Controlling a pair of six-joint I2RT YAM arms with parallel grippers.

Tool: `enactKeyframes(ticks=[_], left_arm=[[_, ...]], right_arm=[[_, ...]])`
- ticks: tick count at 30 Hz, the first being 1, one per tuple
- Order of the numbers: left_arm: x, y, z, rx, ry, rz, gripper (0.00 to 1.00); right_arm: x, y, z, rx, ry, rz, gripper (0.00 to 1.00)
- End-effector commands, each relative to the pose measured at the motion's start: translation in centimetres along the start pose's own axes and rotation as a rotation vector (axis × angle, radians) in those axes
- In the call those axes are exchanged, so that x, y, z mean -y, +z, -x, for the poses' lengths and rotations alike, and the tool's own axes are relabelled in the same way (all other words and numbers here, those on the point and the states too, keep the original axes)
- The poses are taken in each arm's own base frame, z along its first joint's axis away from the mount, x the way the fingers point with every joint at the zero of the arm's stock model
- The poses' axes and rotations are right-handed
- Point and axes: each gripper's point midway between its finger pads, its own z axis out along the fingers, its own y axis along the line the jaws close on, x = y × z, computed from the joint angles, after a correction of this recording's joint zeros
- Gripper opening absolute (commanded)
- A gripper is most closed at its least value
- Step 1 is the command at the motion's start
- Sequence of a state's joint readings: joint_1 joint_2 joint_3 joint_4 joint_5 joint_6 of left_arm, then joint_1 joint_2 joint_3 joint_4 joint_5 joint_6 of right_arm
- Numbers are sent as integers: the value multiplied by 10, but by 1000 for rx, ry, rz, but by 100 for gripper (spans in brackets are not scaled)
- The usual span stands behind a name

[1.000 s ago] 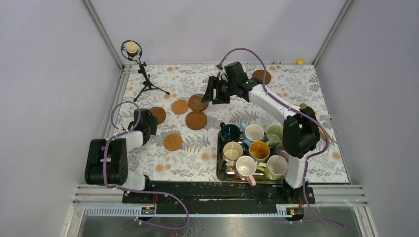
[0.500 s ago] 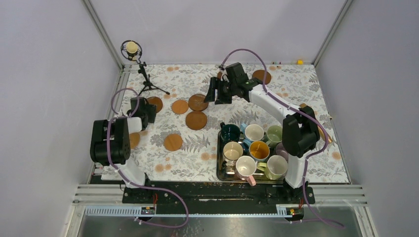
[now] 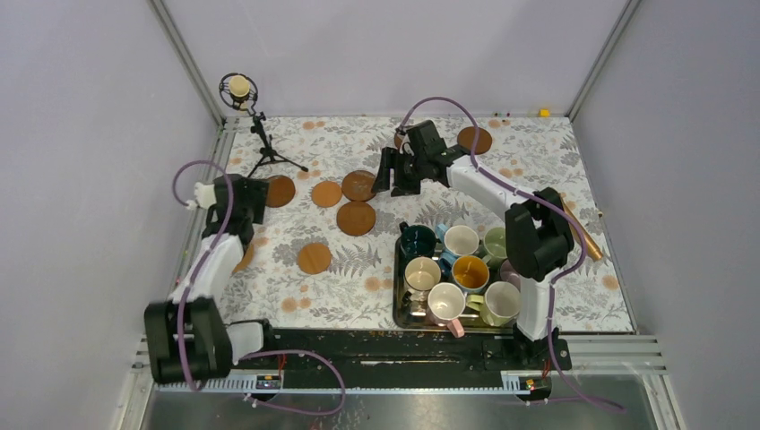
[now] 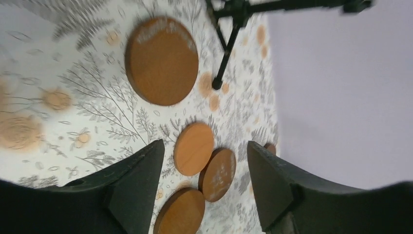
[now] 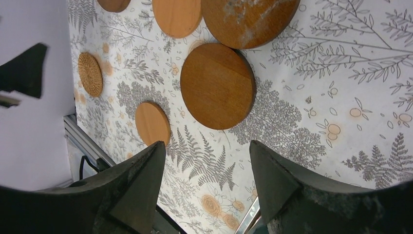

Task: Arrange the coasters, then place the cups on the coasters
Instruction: Move the coaster to the center of the board, then move the coaster to the corner of the board.

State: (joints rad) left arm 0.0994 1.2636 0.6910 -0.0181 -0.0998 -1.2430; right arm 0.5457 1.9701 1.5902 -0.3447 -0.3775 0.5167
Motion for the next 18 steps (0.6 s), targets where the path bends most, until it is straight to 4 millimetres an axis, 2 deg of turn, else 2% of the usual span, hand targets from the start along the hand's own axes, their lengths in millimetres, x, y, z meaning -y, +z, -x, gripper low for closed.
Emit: enactKeyframes(ticks=[1, 3, 7, 12, 18], left_arm=[[-50, -38, 41, 198, -3, 182, 69], [-63, -50, 51, 231, -39, 215, 77], [-88, -57, 55, 201, -66, 263, 82], [-143, -70, 62, 182, -82, 488, 84], [-181, -82, 63, 233, -120, 628, 85]], right_arm=[[-20, -24, 13, 68, -32, 53, 71], [-22, -27, 13, 74, -35, 64, 72], [-25, -31, 10, 76, -37, 82, 72], [-27, -32, 11, 78, -43, 90, 72], [-32, -32, 13, 81, -41, 112, 72]])
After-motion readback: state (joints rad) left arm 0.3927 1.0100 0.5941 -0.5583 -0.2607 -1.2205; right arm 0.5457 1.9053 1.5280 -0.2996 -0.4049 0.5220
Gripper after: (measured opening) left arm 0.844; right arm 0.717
